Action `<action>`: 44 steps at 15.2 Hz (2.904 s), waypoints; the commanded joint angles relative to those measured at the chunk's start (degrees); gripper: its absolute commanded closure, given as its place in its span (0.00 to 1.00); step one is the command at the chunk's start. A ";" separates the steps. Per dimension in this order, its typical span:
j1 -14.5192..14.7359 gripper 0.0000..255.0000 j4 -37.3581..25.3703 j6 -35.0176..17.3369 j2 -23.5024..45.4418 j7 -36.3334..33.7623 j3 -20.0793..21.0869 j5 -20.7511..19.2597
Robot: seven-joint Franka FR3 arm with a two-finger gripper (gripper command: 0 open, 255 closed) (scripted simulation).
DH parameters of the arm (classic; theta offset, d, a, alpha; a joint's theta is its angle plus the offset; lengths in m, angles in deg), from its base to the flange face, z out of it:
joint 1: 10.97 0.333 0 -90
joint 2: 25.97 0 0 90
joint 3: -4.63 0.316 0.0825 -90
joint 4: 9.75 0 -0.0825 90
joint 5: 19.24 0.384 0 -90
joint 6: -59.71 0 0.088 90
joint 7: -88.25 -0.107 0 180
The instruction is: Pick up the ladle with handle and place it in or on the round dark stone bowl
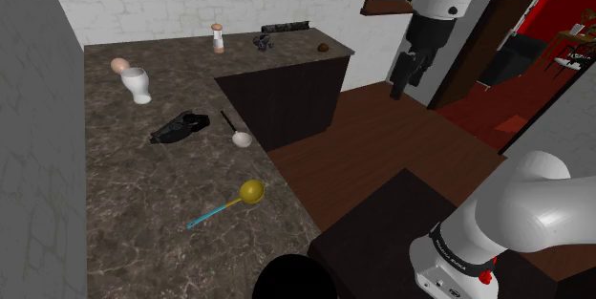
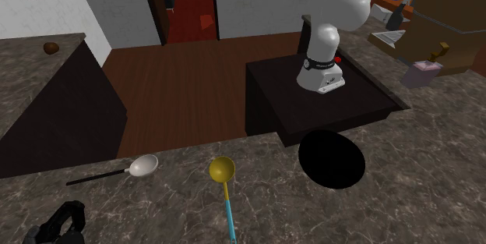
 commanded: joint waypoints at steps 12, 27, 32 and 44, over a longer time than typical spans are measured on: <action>3.43 0.00 5.55 -19.93 12.90 -8.14 12.70 0.68; 1.11 0.00 -2.67 -39.73 46.58 -31.67 29.54 -20.92; 4.49 0.00 -9.97 -39.62 60.69 -42.50 29.28 -34.97; 19.59 0.00 -32.48 -34.61 88.99 -53.05 20.94 -53.87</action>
